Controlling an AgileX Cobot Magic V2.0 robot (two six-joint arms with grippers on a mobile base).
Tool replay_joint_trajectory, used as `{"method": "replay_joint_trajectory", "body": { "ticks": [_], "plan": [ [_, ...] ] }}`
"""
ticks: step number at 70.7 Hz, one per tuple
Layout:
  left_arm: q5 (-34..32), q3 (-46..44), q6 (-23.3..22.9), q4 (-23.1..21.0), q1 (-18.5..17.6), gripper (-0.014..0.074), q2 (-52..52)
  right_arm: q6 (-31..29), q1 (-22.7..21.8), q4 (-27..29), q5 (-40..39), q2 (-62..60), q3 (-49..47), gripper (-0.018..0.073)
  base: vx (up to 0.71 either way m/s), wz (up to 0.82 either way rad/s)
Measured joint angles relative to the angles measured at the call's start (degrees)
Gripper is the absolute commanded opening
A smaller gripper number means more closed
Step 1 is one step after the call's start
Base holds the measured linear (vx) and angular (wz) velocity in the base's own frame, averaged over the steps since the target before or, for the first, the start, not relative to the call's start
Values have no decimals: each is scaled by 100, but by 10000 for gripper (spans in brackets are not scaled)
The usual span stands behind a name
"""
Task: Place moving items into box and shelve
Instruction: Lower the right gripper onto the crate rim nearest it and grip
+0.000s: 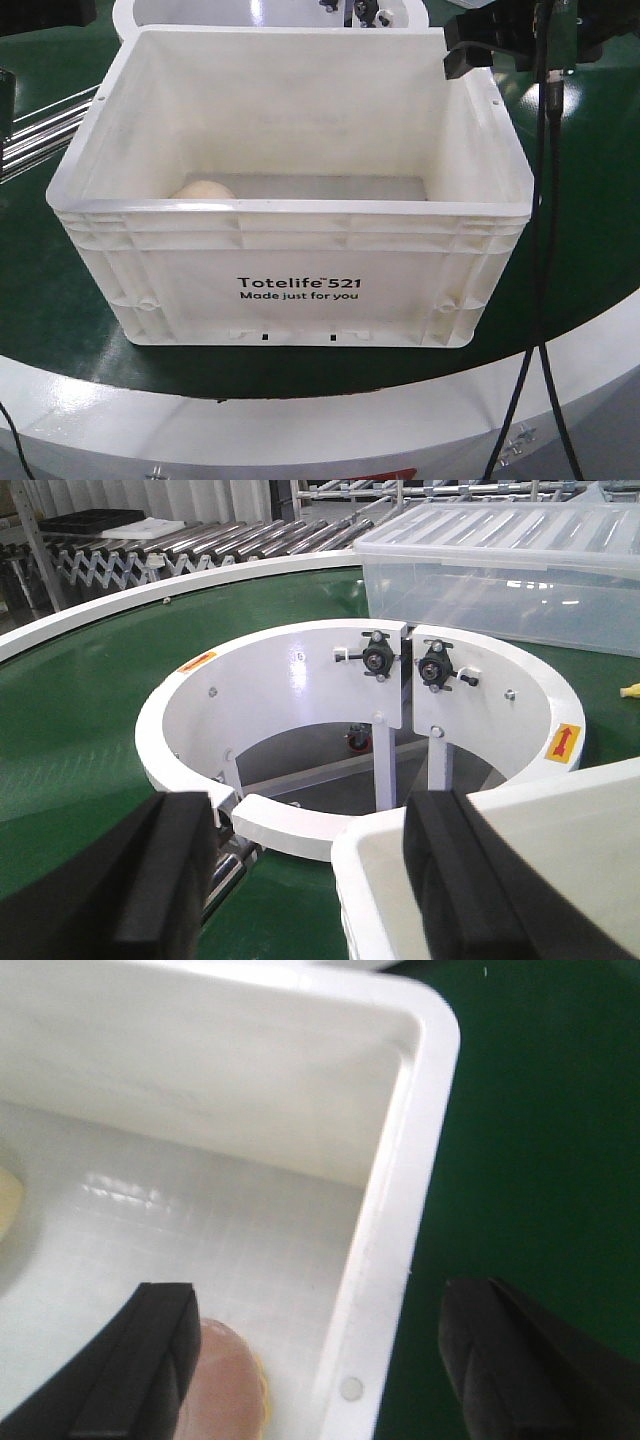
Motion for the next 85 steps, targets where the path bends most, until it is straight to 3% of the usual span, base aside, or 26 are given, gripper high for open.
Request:
{"method": "replay_joint_trajectory", "body": {
  "ticks": [15, 34, 46, 85],
  "plan": [
    [10, 0, 0, 0, 0, 533, 0, 387, 0, -167, 400, 139, -61, 544, 0, 0],
    [12, 0, 0, -43, 0, 533, 0, 678, 0, 52, 615, 146, -66, 515, 0, 0],
    [19, 0, 0, -76, 0, 533, 0, 724, 0, 269, 582, 157, -66, 511, 0, 0],
    [60, 0, 0, -87, 0, 533, 0, 775, 217, 94, 603, 688, -66, 511, 0, 0]
  ]
}}
